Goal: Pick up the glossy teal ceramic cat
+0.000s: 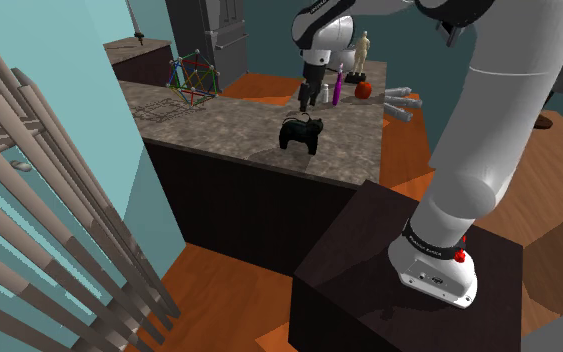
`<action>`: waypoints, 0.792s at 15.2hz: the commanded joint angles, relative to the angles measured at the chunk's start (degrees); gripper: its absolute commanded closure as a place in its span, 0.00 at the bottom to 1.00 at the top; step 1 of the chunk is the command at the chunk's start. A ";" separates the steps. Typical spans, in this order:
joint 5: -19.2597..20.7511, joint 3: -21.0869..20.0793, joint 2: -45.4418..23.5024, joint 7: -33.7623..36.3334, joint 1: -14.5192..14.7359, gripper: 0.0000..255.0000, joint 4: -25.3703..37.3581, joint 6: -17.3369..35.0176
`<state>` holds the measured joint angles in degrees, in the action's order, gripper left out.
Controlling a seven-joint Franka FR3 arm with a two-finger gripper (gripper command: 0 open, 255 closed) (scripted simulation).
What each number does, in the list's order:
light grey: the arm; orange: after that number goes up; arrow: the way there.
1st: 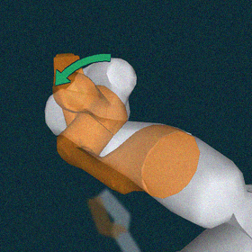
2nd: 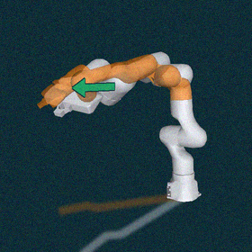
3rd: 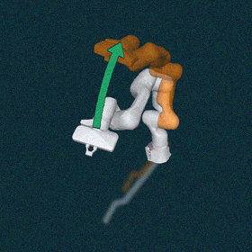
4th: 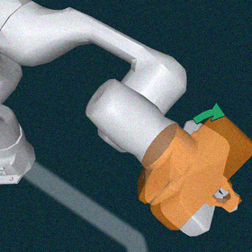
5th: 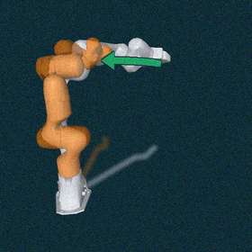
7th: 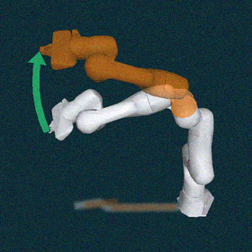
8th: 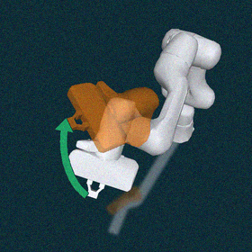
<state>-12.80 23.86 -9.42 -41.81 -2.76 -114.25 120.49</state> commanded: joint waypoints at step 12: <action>-13.13 -5.13 -30.87 -12.43 -10.93 0.00 31.72 -5.66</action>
<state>-25.54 19.07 -38.87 -53.92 -13.18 -84.01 114.98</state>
